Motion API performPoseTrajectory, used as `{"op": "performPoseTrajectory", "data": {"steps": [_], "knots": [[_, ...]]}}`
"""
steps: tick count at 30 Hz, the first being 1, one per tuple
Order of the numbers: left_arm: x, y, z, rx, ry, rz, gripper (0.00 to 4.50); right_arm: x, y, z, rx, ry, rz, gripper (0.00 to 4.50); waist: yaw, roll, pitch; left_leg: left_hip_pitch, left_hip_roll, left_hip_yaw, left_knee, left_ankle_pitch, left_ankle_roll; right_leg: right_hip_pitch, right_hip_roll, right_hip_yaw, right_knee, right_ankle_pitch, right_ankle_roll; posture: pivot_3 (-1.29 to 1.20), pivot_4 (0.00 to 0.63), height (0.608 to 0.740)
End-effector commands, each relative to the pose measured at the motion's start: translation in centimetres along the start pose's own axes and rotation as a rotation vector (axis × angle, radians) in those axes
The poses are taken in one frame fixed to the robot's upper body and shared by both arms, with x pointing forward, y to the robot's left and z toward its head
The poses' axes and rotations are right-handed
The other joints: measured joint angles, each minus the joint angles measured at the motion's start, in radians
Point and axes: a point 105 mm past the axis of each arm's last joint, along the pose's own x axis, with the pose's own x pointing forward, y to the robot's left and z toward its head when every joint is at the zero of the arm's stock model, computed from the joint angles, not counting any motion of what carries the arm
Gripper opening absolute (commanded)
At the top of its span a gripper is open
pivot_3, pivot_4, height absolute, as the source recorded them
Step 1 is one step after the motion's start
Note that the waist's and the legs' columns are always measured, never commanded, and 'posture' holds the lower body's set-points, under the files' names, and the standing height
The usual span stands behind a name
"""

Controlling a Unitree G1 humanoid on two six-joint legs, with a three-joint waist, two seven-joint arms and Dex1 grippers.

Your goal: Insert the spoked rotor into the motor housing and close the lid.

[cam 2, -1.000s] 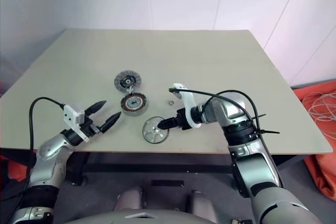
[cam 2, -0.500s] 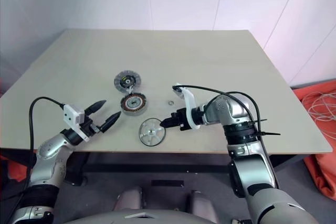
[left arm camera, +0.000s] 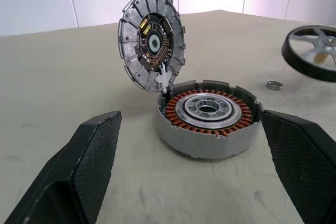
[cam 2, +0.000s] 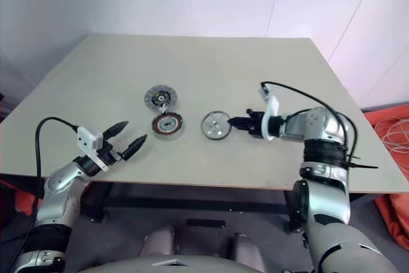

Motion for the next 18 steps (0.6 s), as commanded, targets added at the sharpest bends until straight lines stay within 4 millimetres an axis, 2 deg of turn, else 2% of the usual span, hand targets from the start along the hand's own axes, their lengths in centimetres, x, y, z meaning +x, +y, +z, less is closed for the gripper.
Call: {"op": "performPoseTrajectory", "data": {"steps": [1, 8, 14, 17, 18], "knots": [[0.5, 0.2, 1.2, 0.037, -0.036, -0.007, 4.5, -0.8, 0.3, 1.7, 0.0, -0.073, 0.03, 0.27, -0.004, 0.0, 0.0, 0.0, 0.0, 0.0, 0.0, 0.0, 0.0, 0.0, 0.0, 0.0, 0.0, 0.0, 0.0, 0.0, 0.0, 0.74], [0.6, 0.4, 1.2, 0.041, -0.035, -0.004, 4.5, -1.0, -1.1, 1.6, 0.03, -0.079, -0.008, 0.27, -0.004, 0.001, 0.0, 0.0, 0.0, 0.0, 0.0, 0.0, 0.0, 0.0, 0.0, 0.0, 0.0, 0.0, 0.0, 0.0, 0.0, 0.74], [0.5, 0.5, 1.3, 0.044, -0.035, 0.0, 4.5, -1.6, -3.1, 1.5, 0.069, -0.095, -0.065, 0.27, -0.003, 0.001, 0.0, 0.0, 0.0, 0.0, 0.0, 0.0, 0.0, 0.001, 0.0, -0.001, 0.0, 0.0, 0.0, 0.0, 0.0, 0.74], [0.5, 0.5, 1.3, 0.046, -0.035, 0.001, 4.5, -2.0, -3.4, 1.7, 0.065, -0.098, -0.074, 0.27, -0.003, 0.001, 0.0, 0.0, 0.0, 0.0, 0.001, 0.0, 0.0, 0.001, 0.0, -0.001, 0.0, 0.0, 0.0, 0.0, 0.0, 0.74], [0.5, 0.4, 1.3, 0.046, -0.035, 0.0, 4.5, -2.1, -3.5, 1.7, 0.061, -0.1, -0.078, 1.0, -0.003, 0.001, 0.0, 0.0, 0.0, 0.0, 0.001, 0.0, 0.0, 0.001, 0.0, -0.001, 0.0, 0.0, 0.0, 0.0, 0.0, 0.74]]}}
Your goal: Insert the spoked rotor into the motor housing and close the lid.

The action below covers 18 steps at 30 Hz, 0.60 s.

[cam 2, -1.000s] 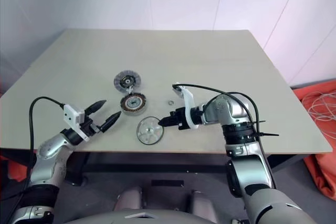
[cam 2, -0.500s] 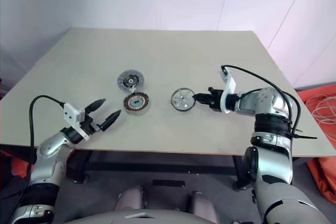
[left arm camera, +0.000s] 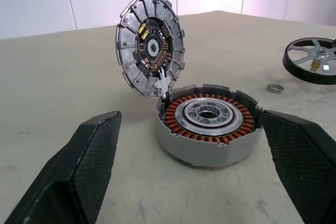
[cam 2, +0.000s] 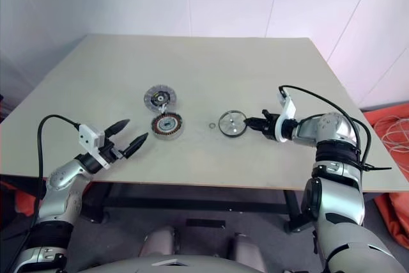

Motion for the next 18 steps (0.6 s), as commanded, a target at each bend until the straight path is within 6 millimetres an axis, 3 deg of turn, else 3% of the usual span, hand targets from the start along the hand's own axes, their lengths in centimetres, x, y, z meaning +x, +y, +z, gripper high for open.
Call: {"op": "performPoseTrajectory", "data": {"steps": [1, 10, 18], "knots": [[0.1, 0.3, 1.3, 0.045, -0.035, 0.0, 4.5, -0.9, 0.5, 1.2, -0.046, -0.038, 0.011, 1.25, 0.0, 0.0, 0.0, 0.0, 0.0, 0.0, 0.0, 0.0, 0.0, 0.0, 0.0, 0.0, 0.0, 0.0, 0.0, 0.0, 0.0, 0.74], [0.4, 0.3, 1.4, 0.048, -0.035, -0.007, 4.5, -1.9, 0.7, 1.8, -0.091, -0.044, -0.002, 4.43, 0.0, 0.0, 0.0, 0.0, 0.0, 0.0, 0.0, 0.0, 0.0, 0.0, 0.0, 0.0, 0.0, 0.0, 0.0, 0.0, 0.0, 0.74], [0.5, 0.4, 1.5, 0.05, -0.036, -0.008, 4.5, -4.1, -1.4, 3.6, -0.204, -0.083, -0.151, 4.47, 0.004, 0.0, 0.0, 0.0, 0.0, 0.0, 0.001, 0.0, 0.001, 0.001, 0.0, -0.001, 0.0, 0.0, 0.0, 0.0, 0.0, 0.74]]}}
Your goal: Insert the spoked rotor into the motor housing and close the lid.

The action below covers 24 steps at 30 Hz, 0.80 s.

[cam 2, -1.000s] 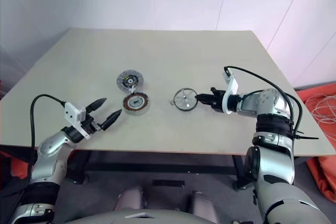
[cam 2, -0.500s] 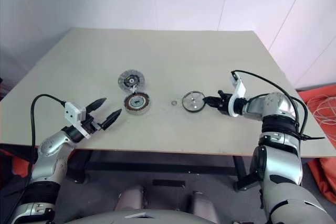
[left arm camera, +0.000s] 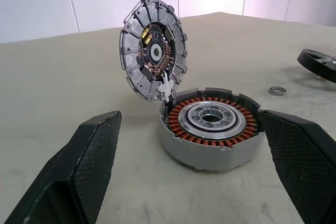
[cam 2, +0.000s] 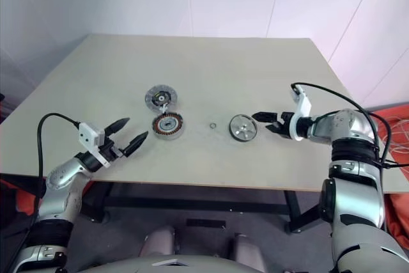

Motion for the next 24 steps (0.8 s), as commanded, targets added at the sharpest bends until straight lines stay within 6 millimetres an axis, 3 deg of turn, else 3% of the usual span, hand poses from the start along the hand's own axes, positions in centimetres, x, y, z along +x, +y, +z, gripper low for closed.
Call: {"op": "performPoseTrajectory", "data": {"steps": [1, 5, 8, 9, 11, 17, 21, 24], "knots": [[0.3, 0.3, 1.2, 0.04, -0.032, -0.005, 4.5, -1.0, 0.0, 1.9, -0.077, -0.063, -0.028, 4.47, 0.0, 0.0, 0.0, 0.0, 0.0, 0.0, 0.0, 0.0, 0.0, 0.0, 0.0, 0.0, 0.0, 0.0, 0.0, 0.0, 0.0, 0.74], [0.4, 0.3, 1.3, 0.041, -0.034, -0.004, 4.5, -1.8, 0.0, 3.8, -0.198, -0.129, -0.089, 4.47, -0.005, 0.0, 0.0, 0.0, 0.0, 0.0, 0.0, 0.0, 0.0, 0.0, 0.0, 0.0, 0.0, 0.0, 0.0, 0.0, 0.0, 0.74], [0.3, 0.4, 1.3, 0.043, -0.033, -0.003, 4.5, -1.8, 1.0, 5.1, -0.452, -0.163, -0.154, 4.47, -0.005, 0.0, 0.0, 0.0, 0.0, 0.0, 0.0, 0.0, 0.0, 0.0, 0.0, 0.0, 0.0, 0.0, 0.0, 0.0, 0.0, 0.74], [0.3, 0.4, 1.3, 0.044, -0.032, -0.002, 4.5, -1.3, 2.4, 5.1, -0.612, -0.16, -0.131, 4.47, -0.006, 0.0, 0.0, 0.0, 0.0, 0.0, 0.0, 0.0, 0.0, 0.0, 0.0, 0.0, 0.0, 0.0, 0.0, 0.0, 0.0, 0.74], [0.3, 0.5, 1.3, 0.045, -0.03, 0.001, 4.5, -0.1, 5.8, 4.1, -0.853, -0.148, -0.022, 4.47, -0.007, 0.0, 0.0, 0.0, 0.001, 0.0, 0.0, 0.0, 0.001, -0.001, 0.0, 0.0, 0.0, 0.0, 0.0, 0.0, 0.0, 0.74], [-0.5, 0.9, 1.2, 0.039, -0.02, 0.017, 4.5, 3.1, 13.9, -0.9, -1.262, -0.085, 0.275, 4.47, -0.009, 0.0, 0.0, 0.0, 0.001, 0.0, 0.0, -0.002, 0.003, -0.001, 0.001, 0.0, 0.0, -0.001, -0.001, 0.0, 0.0, 0.74], [-1.3, 1.1, 1.0, 0.03, -0.011, 0.026, 4.5, 5.3, 17.3, -3.5, -1.422, -0.02, 0.425, 4.47, -0.01, 0.0, 0.0, 0.0, 0.001, 0.0, 0.0, -0.002, 0.004, -0.001, 0.0, 0.0, 0.0, -0.001, -0.001, 0.0, 0.0, 0.74], [-2.2, 1.2, 0.7, 0.02, 0.004, 0.029, 4.5, 6.8, 18.3, -5.0, -1.495, 0.071, 0.499, 4.47, -0.01, 0.0, 0.0, -0.001, 0.001, -0.001, 0.0, -0.002, 0.005, -0.001, 0.0, -0.001, 0.001, -0.001, -0.001, 0.0, 0.0, 0.74]]}}
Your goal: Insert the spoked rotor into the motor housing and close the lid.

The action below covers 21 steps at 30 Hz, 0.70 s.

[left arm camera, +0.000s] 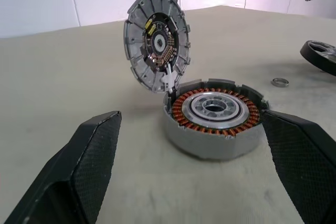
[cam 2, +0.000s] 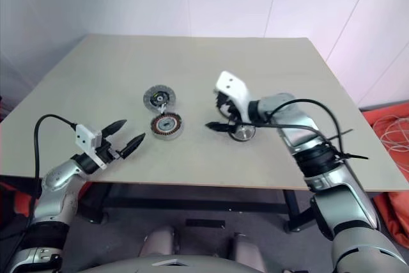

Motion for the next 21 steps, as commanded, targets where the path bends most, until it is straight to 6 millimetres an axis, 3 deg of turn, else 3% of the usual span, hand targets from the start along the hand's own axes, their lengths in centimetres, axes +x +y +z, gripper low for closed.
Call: {"op": "performPoseTrajectory", "data": {"steps": [1, 8, 21], "knots": [[-1.1, 0.7, 1.1, 0.016, -0.031, 0.014, 4.5, 1.4, 0.5, 1.6, -0.133, 0.024, 0.109, 4.47, -0.003, 0.0, 0.0, 0.0, 0.0, 0.0, 0.0, 0.0, 0.0, 0.0, 0.0, 0.0, 0.0, 0.0, 0.0, 0.0, 0.0, 0.74], [-2.3, 0.7, 0.8, 0.01, -0.023, 0.04, 4.5, 4.5, 1.3, 2.2, -0.222, 0.097, 0.218, 4.47, -0.004, -0.001, 0.0, 0.0, 0.0, 0.0, 0.0, 0.0, 0.0, 0.0, 0.0, 0.0, 0.0, 0.0, 0.0, 0.0, 0.0, 0.74], [-1.4, -0.1, 1.2, 0.003, -0.047, 0.041, 4.5, 9.3, 1.9, 1.6, -0.333, 0.27, 0.292, 4.47, -0.03, -0.002, 0.0, 0.0, 0.001, -0.001, -0.001, 0.0, 0.0, -0.001, 0.0, -0.001, 0.001, 0.0, -0.002, 0.0, 0.0, 0.74]]}}
